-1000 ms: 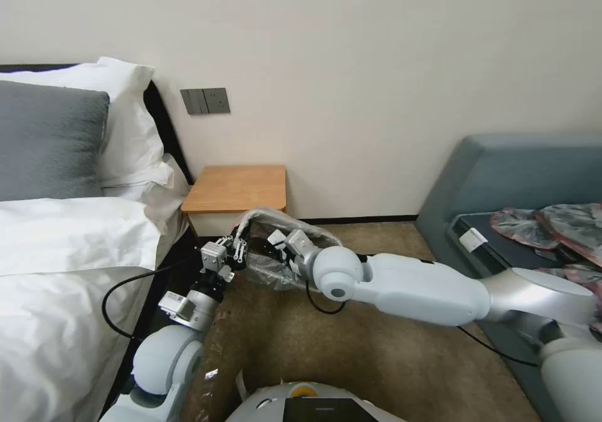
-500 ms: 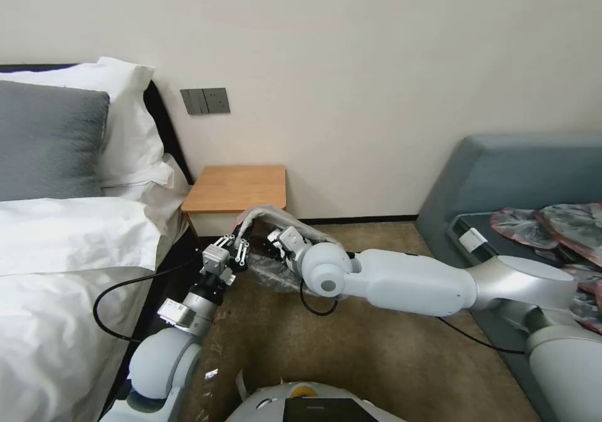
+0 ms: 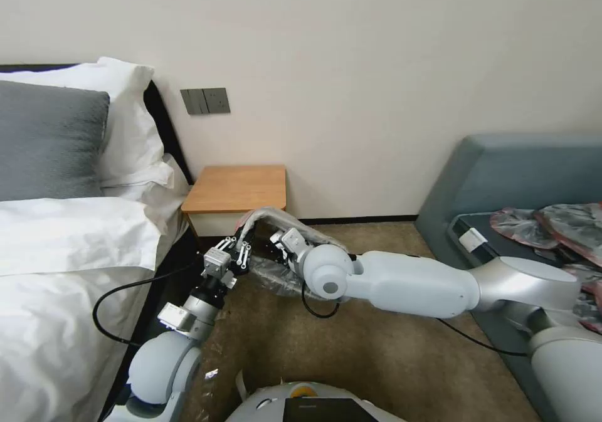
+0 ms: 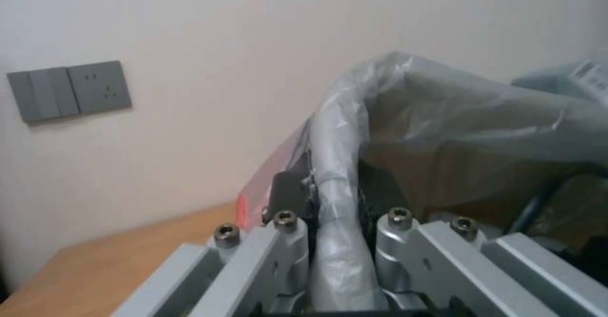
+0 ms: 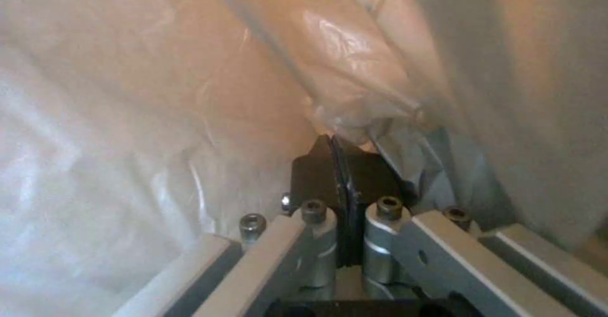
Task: Pick up the garbage bag from the table and place it over the trash can.
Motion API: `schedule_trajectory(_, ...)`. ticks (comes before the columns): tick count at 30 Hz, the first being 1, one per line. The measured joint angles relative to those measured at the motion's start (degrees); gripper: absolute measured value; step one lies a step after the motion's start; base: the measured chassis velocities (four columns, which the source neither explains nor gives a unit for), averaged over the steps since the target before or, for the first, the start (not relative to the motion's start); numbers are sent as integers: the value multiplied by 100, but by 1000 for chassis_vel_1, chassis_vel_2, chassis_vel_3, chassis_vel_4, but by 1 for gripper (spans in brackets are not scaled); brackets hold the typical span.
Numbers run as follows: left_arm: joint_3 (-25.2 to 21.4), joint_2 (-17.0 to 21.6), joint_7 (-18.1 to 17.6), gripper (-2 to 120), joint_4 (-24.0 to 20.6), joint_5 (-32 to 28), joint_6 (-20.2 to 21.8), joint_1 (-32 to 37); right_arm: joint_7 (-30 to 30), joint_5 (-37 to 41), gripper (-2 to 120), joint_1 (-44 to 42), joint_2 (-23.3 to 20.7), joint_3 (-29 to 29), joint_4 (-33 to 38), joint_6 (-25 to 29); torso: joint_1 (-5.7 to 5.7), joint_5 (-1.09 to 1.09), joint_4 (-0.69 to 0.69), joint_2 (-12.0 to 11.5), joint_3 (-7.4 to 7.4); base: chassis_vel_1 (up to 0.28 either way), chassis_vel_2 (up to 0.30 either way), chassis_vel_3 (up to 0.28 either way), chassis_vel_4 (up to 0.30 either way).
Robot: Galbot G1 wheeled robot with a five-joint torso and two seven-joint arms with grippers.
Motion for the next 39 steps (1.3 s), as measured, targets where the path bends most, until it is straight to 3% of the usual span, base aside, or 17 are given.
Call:
schedule_trajectory(16, 35, -69, -231, 7, 537, -170, 145, -152, 12, 211, 0, 82, -65, 122, 325, 9, 0, 0, 0, 0, 0, 0, 0, 0, 0)
schedule_trajectory(24, 156, -126, -637, 7, 783, -538, 405, -217, 95, 742, 0, -15, -43, 545, 487, 145, 0, 0, 1, 0, 0, 0, 0, 0, 0)
schedule_trajectory(33, 402, -121, -1571, 7, 896, -1442, 872, -261, -26, 980, 0, -392, -311, 1177, 980, 454, 0, -1, 1, 0, 0, 0, 0, 0, 0)
schedule_trajectory(37, 650, -145, -2350, 7, 1013, -1689, 1020, -209, -612, 282, 0, -1000, -793, 1658, 1248, 676, 0, 0, 1, 1, 0, 0, 0, 0, 0)
schedule_trajectory(39, 702, -158, -2529, 7, 1011, -1782, 1078, -192, -803, 34, 0, -1181, -923, 1781, 1278, 726, -1, 0, 1, 1, 0, 0, 0, 0, 0)
